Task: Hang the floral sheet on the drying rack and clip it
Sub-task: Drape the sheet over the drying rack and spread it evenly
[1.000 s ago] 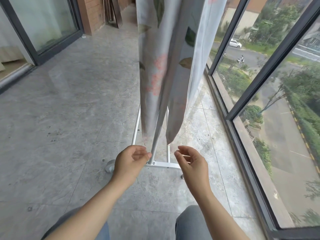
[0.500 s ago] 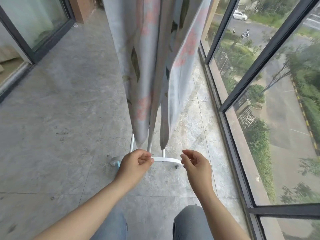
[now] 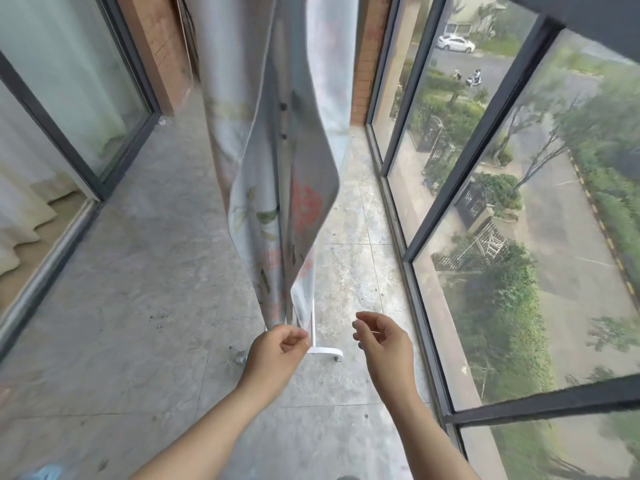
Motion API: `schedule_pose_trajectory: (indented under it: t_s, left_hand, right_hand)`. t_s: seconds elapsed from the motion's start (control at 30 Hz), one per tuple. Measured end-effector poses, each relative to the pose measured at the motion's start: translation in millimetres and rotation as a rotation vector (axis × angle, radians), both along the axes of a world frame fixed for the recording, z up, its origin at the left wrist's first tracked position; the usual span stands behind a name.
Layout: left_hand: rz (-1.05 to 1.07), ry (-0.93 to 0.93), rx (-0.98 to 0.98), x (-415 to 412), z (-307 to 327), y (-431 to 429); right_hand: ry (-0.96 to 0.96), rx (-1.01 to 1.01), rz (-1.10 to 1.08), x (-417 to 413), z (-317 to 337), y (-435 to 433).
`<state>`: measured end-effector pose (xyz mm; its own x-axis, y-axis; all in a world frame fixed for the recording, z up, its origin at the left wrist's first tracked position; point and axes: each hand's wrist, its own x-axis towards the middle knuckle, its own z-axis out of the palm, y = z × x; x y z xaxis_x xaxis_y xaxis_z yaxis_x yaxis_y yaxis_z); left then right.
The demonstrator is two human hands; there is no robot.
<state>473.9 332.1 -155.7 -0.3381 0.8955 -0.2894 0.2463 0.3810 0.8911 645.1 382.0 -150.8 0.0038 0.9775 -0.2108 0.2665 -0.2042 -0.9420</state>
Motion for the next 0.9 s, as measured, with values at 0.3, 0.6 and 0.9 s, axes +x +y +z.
schedule_pose_trajectory:
  t_s: [0.3,0.6,0.9]
  left_hand:
    - [0.009,0.042,0.123,6.2,167.3,-2.9]
    - [0.014,0.107,0.309,-25.9,240.1,-3.3]
    - [-0.143,0.076,0.550,-99.6,343.1,34.1]
  right_hand:
    - [0.002,0.118,0.063,9.0,171.3,8.7]
    - [0.077,0.349,0.111,-26.0,274.1,18.2]
    - [0.140,0.721,-0.085,-83.5,389.1,15.6]
